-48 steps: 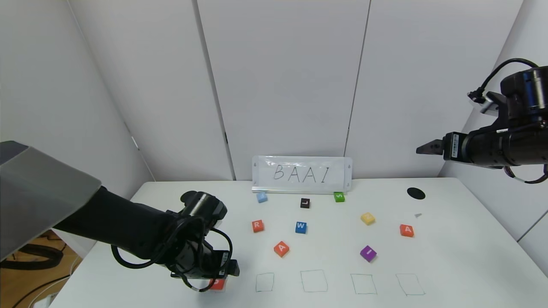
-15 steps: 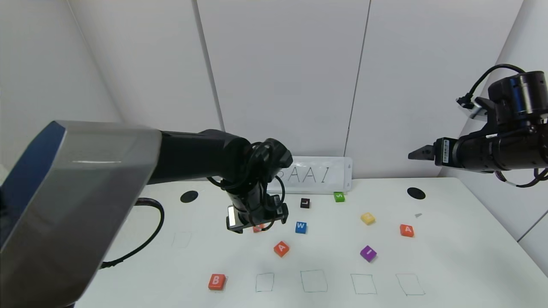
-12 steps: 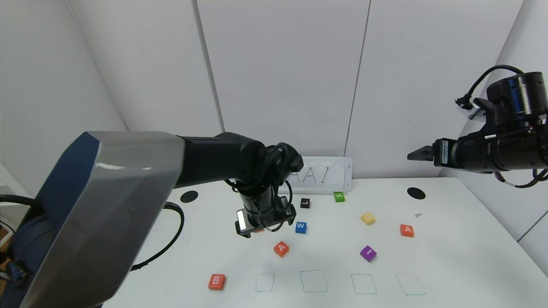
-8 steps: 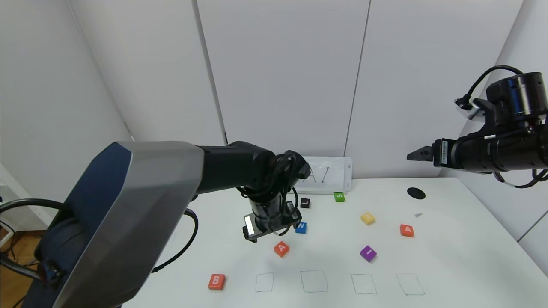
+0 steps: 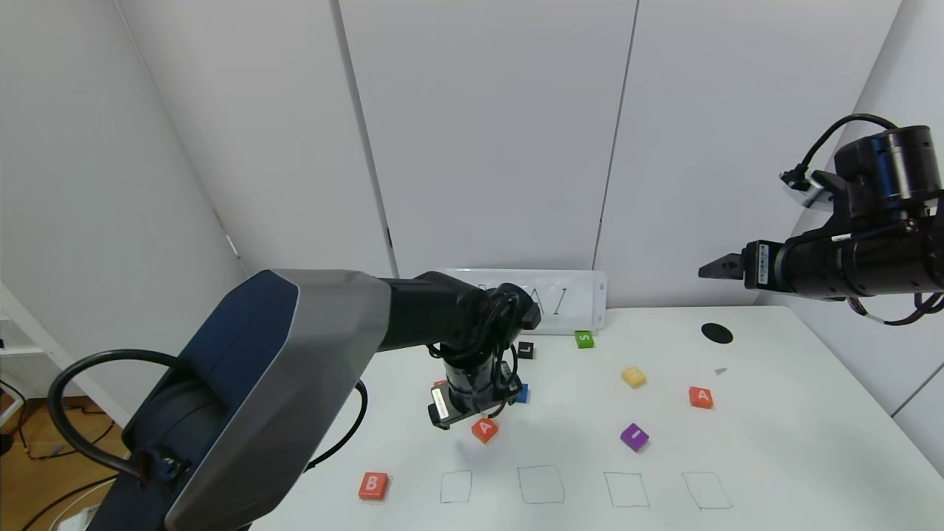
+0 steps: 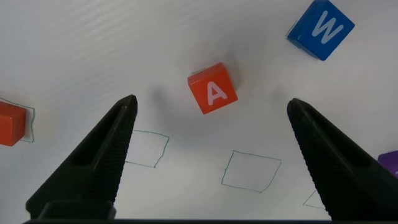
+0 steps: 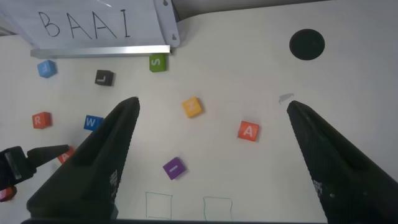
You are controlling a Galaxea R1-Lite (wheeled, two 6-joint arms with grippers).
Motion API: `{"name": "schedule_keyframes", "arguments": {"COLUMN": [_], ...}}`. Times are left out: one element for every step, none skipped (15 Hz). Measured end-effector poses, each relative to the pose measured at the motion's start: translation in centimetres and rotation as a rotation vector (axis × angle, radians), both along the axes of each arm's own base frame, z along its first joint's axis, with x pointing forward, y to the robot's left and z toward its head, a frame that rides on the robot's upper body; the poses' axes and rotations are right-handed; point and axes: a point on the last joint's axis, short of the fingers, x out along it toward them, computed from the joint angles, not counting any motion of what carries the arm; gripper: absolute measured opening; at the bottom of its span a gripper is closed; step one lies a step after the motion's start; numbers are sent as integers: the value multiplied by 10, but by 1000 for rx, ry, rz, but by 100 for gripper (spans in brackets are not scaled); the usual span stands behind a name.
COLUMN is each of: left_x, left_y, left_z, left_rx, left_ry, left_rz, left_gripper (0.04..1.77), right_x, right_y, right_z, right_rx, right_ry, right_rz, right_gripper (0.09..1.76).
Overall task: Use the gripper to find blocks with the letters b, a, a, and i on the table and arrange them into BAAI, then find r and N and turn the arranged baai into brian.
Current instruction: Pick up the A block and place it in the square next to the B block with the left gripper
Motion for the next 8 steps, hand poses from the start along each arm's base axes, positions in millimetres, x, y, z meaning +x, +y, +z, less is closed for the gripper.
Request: {"name": "schedule_keyframes", "arguments": {"left_x": [1,2,2,2,2,2,3,3], "left_y": [-1,-1,-1,-2,-2,-2,-3,-3], "left_z": [-3,-6,-8,-10,-13,-16,-19,-22], "left_rx": [-2,0,3,5,10,15,20,24], "left_ry": [-1,3,6,9,14,20,27,30], "left_rz": [5,7,7,8,7,7,7,6], "left_gripper": [172,172,172,172,172,172,172,172], "right_x": [0,0,0,0,0,0,0,1], "right_y": [0,0,0,0,0,0,0,1], "right_z": [0,0,0,0,0,0,-1,-1], "right_rx": [0,0,0,0,0,0,0,-1], "right_ry": [0,0,0,0,0,1,2,3], "right_rz": [0,0,0,0,1,1,1,2], "right_gripper": [171,171,171,171,171,171,171,171]}}
